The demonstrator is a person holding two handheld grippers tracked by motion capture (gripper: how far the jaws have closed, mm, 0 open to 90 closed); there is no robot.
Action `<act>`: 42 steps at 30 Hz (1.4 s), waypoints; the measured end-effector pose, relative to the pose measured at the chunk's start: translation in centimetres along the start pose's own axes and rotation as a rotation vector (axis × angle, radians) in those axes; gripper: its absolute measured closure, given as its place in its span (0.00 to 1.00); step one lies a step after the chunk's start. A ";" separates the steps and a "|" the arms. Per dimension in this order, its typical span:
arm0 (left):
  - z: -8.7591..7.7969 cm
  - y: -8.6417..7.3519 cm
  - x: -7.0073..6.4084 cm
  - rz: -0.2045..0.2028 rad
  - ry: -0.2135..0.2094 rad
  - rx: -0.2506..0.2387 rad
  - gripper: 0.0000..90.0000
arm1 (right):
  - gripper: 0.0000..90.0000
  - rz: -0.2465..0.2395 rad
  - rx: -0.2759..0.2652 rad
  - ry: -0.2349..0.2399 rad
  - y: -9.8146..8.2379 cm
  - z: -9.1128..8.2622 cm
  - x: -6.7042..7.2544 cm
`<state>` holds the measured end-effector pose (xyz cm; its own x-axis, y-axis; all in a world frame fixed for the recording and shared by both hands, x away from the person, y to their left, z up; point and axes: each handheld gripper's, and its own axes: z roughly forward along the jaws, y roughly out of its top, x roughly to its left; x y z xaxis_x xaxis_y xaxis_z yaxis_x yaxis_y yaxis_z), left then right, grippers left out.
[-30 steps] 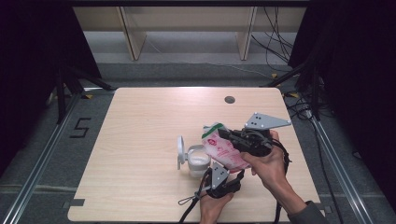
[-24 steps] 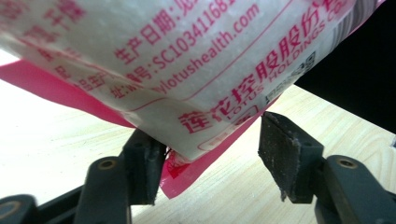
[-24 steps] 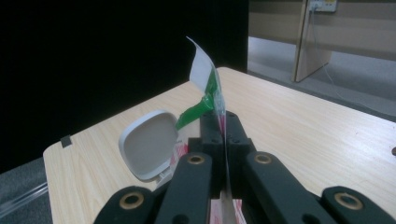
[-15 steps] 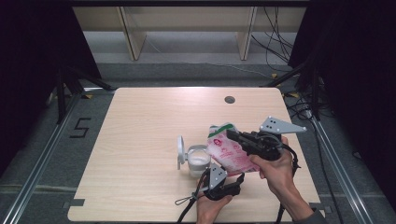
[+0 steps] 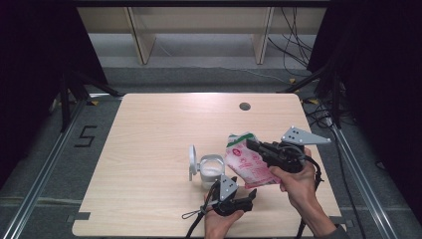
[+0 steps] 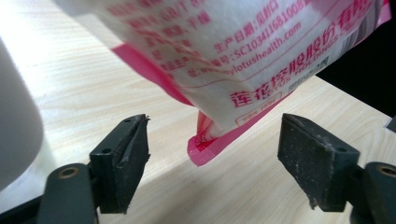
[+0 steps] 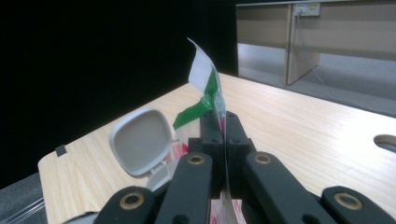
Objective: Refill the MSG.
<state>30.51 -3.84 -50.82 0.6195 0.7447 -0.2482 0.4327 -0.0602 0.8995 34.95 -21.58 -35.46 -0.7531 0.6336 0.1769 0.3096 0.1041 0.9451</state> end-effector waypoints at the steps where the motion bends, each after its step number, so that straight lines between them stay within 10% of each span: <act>1: -0.1 0.0 0.1 0.007 -0.002 0.006 0.27 | 1.00 0.017 0.007 -0.002 -0.2 0.0 -0.1; 8: -1.3 0.1 0.5 0.012 -0.038 0.008 0.28 | 1.00 0.003 -0.001 -0.009 -1.7 -0.3 -1.0; 22: -4.1 0.2 0.6 0.049 -0.037 -0.012 0.28 | 1.00 0.130 -0.127 -0.029 -5.8 -4.4 -4.4; 42: -5.0 0.1 1.1 0.088 -0.029 -0.012 0.28 | 1.00 0.162 -0.070 -0.182 -8.6 -6.2 -7.8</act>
<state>27.98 0.32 -49.17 0.6736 0.7175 -0.1776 0.3675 -0.1167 0.9227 34.53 -32.15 -43.27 -0.5780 0.7662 0.2808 0.3715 -0.0593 0.9265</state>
